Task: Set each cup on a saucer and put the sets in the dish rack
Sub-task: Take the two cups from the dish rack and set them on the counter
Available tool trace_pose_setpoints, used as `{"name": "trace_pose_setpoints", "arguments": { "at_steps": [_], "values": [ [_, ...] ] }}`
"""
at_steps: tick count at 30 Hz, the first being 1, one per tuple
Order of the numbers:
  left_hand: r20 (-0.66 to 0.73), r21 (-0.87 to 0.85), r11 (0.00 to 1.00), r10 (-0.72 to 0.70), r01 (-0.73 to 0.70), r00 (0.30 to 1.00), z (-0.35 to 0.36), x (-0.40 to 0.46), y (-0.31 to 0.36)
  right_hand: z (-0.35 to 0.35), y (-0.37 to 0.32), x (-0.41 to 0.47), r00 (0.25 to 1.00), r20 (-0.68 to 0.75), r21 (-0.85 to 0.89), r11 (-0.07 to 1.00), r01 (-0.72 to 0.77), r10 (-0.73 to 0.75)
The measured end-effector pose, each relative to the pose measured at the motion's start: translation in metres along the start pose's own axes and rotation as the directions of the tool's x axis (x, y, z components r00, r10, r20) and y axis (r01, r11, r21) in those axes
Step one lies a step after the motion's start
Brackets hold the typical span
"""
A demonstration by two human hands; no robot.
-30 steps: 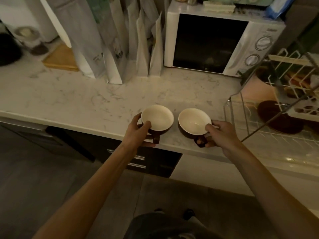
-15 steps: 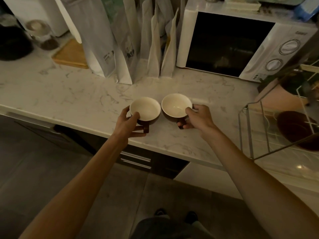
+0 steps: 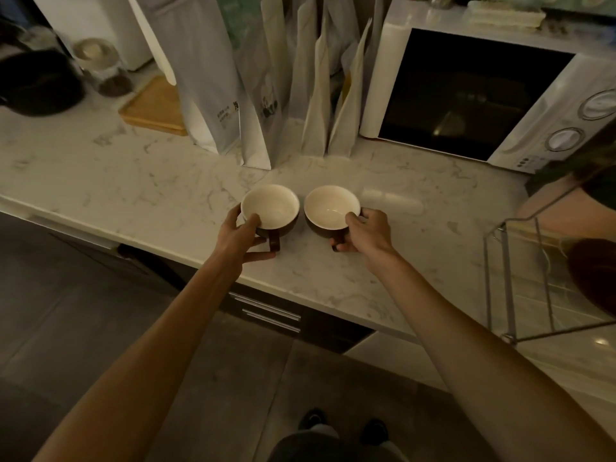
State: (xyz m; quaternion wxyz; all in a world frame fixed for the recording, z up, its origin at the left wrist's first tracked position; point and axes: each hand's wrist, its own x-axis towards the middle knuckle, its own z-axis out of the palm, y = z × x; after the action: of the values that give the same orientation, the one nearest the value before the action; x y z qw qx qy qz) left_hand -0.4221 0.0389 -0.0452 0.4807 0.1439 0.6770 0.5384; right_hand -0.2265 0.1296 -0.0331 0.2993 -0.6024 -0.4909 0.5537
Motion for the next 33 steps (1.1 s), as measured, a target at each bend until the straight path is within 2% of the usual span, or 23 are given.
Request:
{"name": "trace_pose_setpoints", "arguments": {
  "at_steps": [22, 29, 33],
  "values": [
    [-0.029, -0.050, 0.997, -0.052, 0.050, 0.998, -0.015, 0.028, -0.002, 0.019, 0.004, 0.025, 0.999, -0.020, 0.034, 0.999, -0.038, 0.038],
    [-0.004, -0.022, 0.999, -0.047, 0.047, 0.999, -0.015, 0.031, -0.001, 0.017, -0.001, 0.025, 0.998, 0.032, 0.019, 0.999, -0.049, 0.048],
    [-0.031, 0.045, 0.999, -0.025, 0.027, 0.999, -0.015, 0.025, -0.001, 0.011, 0.001, 0.024, 0.998, 0.031, -0.100, 0.994, -0.047, 0.050]
  ]
}}
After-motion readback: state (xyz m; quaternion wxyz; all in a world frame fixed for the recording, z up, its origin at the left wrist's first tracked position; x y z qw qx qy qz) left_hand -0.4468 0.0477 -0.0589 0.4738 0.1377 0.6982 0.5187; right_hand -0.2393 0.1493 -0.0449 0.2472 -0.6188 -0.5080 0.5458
